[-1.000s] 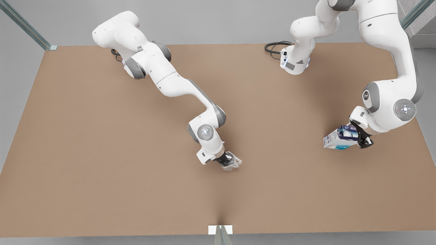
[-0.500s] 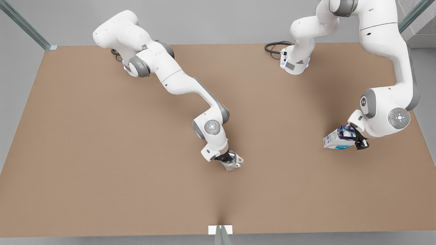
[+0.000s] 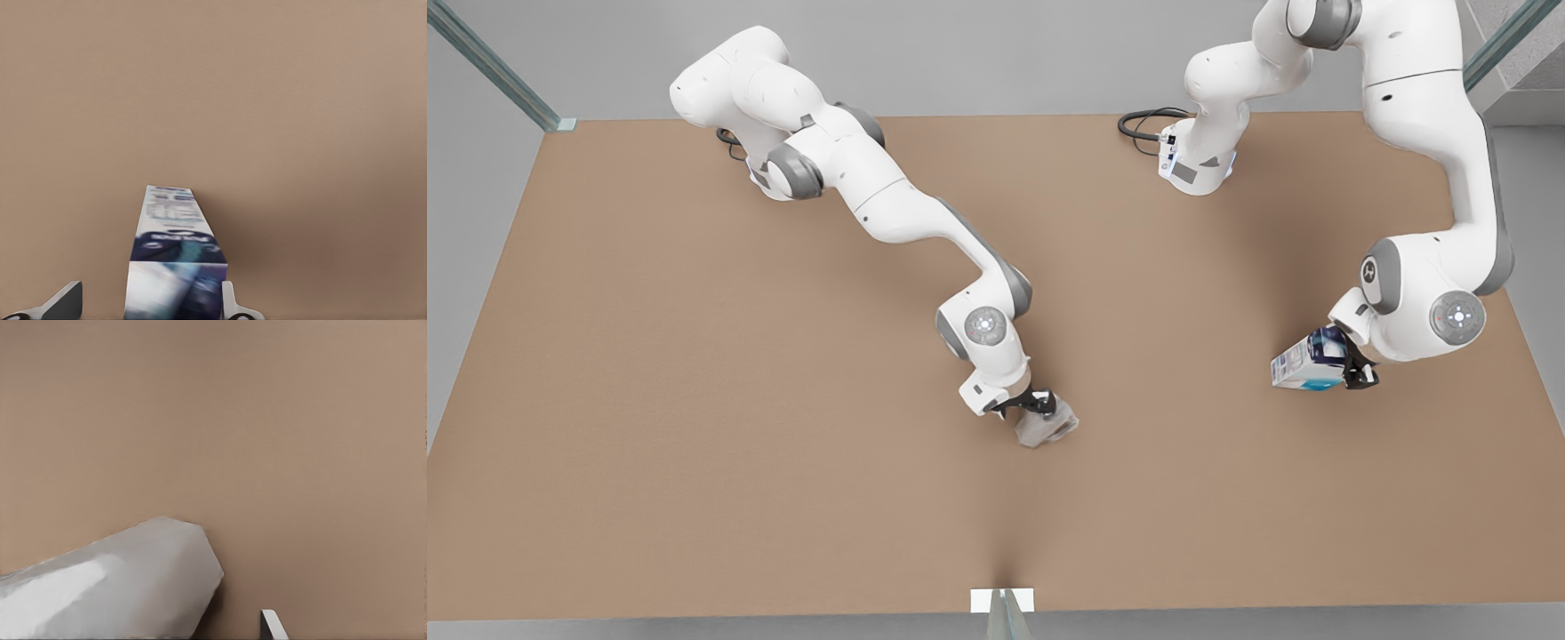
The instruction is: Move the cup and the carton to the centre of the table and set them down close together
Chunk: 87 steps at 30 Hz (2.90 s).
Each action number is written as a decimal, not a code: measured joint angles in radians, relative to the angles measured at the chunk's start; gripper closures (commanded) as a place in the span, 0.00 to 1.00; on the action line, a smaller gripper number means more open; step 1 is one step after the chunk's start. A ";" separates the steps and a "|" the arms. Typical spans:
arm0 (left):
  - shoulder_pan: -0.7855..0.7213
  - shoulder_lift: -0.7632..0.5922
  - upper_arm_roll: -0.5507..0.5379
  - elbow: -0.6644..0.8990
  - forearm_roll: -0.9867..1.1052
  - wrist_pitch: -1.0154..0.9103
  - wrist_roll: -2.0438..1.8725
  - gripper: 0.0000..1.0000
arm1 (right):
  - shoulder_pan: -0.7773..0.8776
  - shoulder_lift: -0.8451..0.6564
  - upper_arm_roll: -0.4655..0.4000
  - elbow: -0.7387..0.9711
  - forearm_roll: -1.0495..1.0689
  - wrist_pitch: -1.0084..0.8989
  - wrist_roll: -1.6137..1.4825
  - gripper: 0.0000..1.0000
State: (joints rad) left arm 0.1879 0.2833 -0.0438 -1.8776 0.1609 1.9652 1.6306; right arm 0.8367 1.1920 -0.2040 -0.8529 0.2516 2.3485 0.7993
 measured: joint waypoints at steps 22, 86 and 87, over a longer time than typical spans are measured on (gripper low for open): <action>-0.006 0.006 0.002 -0.002 0.002 -0.020 -0.036 0.00 | 0.002 -0.025 -0.043 0.001 0.002 -0.037 -0.010 0.00; -0.167 0.003 -0.435 0.076 -0.240 -0.106 -2.720 0.37 | -0.869 -1.002 0.362 -0.466 -0.304 -0.844 -0.638 0.00; -0.177 0.032 -0.433 0.126 -0.241 -0.101 -2.865 0.36 | -0.869 -1.002 0.362 -0.466 -0.304 -0.844 -0.638 0.00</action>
State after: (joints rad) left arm 0.0107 0.3151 -0.4772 -1.7517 -0.0801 1.8640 -1.2342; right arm -0.0325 0.1903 0.1579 -1.3192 -0.0522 1.5048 0.1611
